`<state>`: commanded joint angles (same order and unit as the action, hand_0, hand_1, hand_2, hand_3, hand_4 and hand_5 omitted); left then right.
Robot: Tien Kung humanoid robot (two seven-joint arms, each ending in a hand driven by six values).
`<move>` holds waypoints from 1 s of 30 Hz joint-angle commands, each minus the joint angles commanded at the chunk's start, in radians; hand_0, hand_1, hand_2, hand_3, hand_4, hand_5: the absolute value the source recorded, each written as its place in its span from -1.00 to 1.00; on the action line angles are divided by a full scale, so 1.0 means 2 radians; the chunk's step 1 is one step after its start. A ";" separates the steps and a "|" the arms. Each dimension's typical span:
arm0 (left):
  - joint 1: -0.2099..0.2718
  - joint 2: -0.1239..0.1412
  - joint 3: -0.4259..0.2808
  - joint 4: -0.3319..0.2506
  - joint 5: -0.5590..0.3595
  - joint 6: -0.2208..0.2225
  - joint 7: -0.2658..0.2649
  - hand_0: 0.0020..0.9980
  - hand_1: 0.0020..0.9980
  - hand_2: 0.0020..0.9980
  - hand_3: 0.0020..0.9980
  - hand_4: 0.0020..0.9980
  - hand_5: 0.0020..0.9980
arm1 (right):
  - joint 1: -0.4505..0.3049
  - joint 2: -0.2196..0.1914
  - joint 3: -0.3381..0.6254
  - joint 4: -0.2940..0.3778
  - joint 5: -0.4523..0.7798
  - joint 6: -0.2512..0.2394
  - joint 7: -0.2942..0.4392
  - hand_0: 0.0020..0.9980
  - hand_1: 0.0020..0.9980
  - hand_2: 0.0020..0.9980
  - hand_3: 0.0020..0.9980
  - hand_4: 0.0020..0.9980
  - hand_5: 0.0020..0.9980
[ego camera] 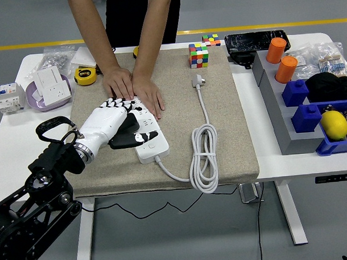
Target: Pick up the plug,place it near the board,insert it into the board,press the button
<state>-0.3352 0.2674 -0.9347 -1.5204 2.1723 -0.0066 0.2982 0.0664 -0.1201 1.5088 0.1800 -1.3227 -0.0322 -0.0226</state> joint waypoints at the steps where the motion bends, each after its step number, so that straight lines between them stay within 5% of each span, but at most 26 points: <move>1: 0.002 -0.002 -0.003 -0.010 -0.004 -0.008 0.009 0.47 0.62 0.62 0.68 0.66 0.25 | 0.000 0.000 0.000 0.000 0.000 0.000 0.000 0.68 0.52 0.49 0.54 1.00 0.65; 5: 0.010 -0.008 -0.016 -0.056 -0.037 -0.049 0.058 0.47 0.62 0.62 0.68 0.66 0.25 | 0.000 0.000 -0.001 0.000 0.001 0.000 0.000 0.68 0.52 0.49 0.54 1.00 0.65; 6: 0.012 -0.009 -0.019 -0.066 -0.049 -0.057 0.069 -0.55 -0.69 -0.49 0.52 0.29 -0.25 | 0.000 0.000 -0.001 0.000 0.001 0.000 0.000 0.68 0.52 0.49 0.54 1.00 0.65; 11: 0.015 -0.012 -0.024 -0.082 -0.140 -0.098 0.093 -0.55 -0.69 -0.49 0.52 0.29 -0.25 | -0.001 0.000 -0.002 0.000 0.001 -0.001 -0.001 0.68 0.52 0.49 0.54 1.00 0.65; 12: 0.014 -0.013 -0.025 -0.082 -0.152 -0.103 0.093 -0.74 -0.86 -0.65 0.63 -0.17 -0.87 | -0.001 0.001 -0.002 0.000 0.001 -0.001 -0.001 0.67 0.52 0.49 0.54 1.00 0.65; 16: 0.006 -0.012 -0.013 -0.071 -0.187 -0.122 0.090 -0.74 -0.86 -0.65 0.63 -0.17 -0.87 | 0.001 0.001 -0.004 0.000 0.003 -0.001 -0.001 0.67 0.52 0.49 0.54 1.00 0.65; 18: 0.001 -0.011 -0.006 -0.061 -0.192 -0.126 0.090 -0.76 -0.87 -0.66 0.77 -0.12 -0.99 | 0.002 0.001 -0.004 0.000 0.003 -0.001 0.000 0.67 0.52 0.49 0.54 1.00 0.65; 30: -0.016 -0.011 0.010 -0.010 -0.138 -0.155 0.105 -0.77 -0.88 -0.67 0.72 -0.08 -1.00 | 0.000 0.000 -0.002 0.000 0.000 -0.001 -0.002 0.67 0.52 0.49 0.54 1.00 0.65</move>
<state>-0.3678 0.2453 -0.9156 -1.5394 1.8966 -0.3169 0.5082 0.0663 -0.1193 1.5039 0.1800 -1.3228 -0.0332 -0.0260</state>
